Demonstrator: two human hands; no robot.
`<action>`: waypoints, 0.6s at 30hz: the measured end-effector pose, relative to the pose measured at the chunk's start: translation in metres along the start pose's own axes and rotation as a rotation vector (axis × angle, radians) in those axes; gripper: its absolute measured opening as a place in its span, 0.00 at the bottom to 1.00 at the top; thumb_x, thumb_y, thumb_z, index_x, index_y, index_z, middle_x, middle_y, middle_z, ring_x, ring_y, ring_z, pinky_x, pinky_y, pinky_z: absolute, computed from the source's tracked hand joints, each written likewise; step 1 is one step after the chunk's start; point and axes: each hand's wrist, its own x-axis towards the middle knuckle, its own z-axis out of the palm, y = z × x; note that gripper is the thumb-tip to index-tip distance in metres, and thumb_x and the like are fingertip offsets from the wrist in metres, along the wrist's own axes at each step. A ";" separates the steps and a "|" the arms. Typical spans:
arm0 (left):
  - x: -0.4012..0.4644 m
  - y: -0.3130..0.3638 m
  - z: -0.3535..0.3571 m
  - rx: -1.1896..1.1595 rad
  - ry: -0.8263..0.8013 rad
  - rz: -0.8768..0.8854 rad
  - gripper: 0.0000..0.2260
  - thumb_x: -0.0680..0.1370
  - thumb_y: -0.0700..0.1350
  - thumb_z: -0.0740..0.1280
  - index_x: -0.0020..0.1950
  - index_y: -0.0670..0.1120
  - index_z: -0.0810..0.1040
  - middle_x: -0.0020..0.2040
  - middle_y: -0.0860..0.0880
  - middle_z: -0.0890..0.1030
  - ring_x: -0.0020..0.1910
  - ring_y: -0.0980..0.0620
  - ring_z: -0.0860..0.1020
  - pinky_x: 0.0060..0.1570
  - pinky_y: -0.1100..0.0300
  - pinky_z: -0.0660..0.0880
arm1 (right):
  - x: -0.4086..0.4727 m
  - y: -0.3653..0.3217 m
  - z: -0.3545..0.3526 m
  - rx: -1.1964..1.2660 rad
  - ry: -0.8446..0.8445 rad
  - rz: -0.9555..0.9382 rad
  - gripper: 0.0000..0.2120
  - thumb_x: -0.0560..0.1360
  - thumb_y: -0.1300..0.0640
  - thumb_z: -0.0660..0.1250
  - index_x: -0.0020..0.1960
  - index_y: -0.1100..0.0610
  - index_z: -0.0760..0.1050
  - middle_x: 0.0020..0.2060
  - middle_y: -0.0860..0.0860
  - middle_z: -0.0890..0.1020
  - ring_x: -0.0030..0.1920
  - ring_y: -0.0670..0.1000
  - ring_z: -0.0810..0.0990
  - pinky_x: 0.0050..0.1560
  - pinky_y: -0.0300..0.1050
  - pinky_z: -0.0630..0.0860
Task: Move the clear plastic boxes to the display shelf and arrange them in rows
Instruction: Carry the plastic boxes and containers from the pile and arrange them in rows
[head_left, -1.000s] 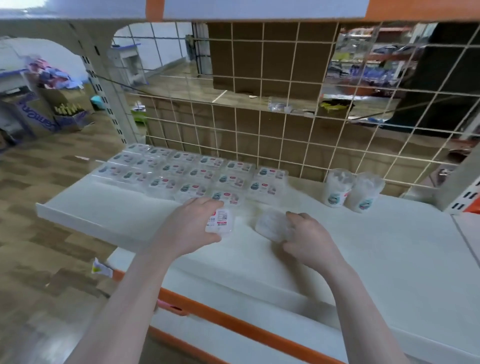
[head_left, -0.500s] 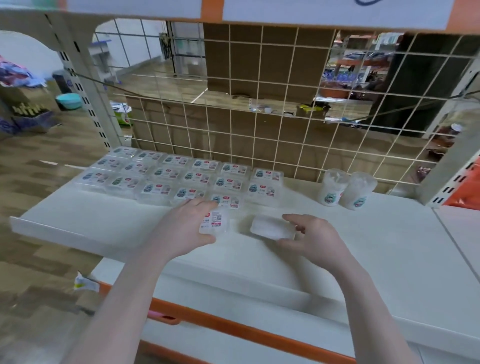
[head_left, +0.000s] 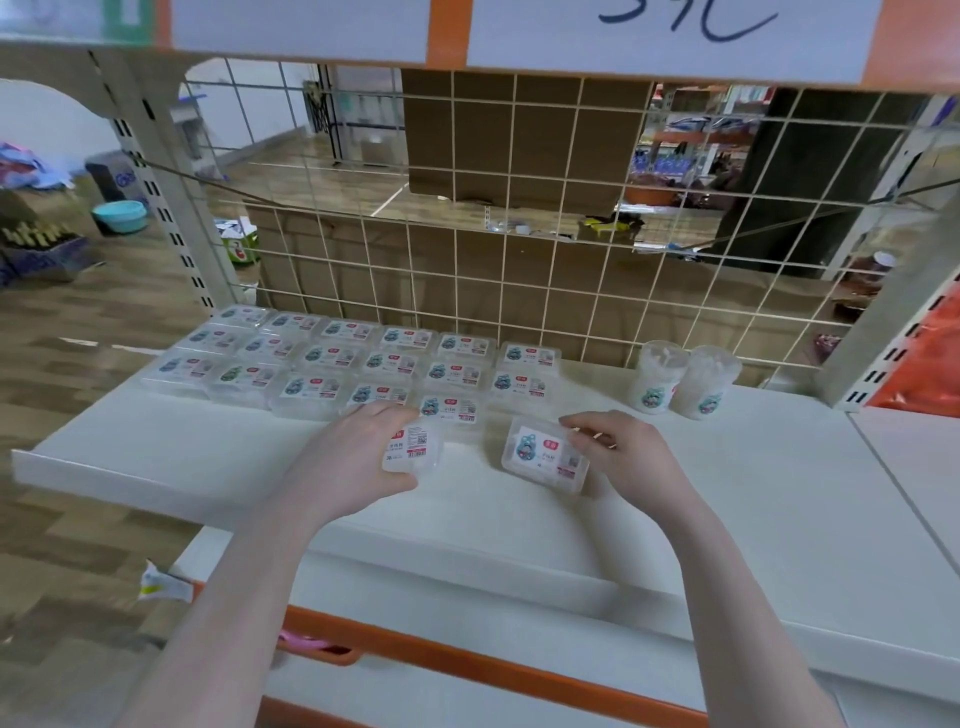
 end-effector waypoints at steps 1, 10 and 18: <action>-0.001 -0.001 0.000 -0.003 0.001 -0.001 0.32 0.73 0.51 0.70 0.74 0.52 0.62 0.73 0.54 0.64 0.70 0.53 0.64 0.67 0.58 0.63 | 0.002 0.001 0.002 -0.040 0.017 0.004 0.12 0.77 0.58 0.63 0.59 0.50 0.78 0.48 0.48 0.76 0.46 0.47 0.75 0.46 0.37 0.66; -0.001 -0.007 0.004 -0.018 0.003 -0.011 0.32 0.73 0.51 0.71 0.74 0.52 0.62 0.72 0.54 0.65 0.70 0.53 0.63 0.67 0.58 0.63 | 0.002 0.006 0.013 -0.264 -0.091 -0.001 0.27 0.72 0.47 0.70 0.67 0.57 0.71 0.59 0.53 0.72 0.59 0.54 0.74 0.60 0.44 0.69; 0.002 -0.008 0.005 -0.016 0.005 -0.016 0.32 0.72 0.51 0.71 0.74 0.51 0.62 0.71 0.53 0.66 0.70 0.53 0.64 0.67 0.59 0.63 | 0.011 0.002 0.013 -0.401 -0.091 -0.050 0.29 0.70 0.48 0.71 0.69 0.54 0.69 0.63 0.51 0.72 0.62 0.52 0.70 0.59 0.39 0.64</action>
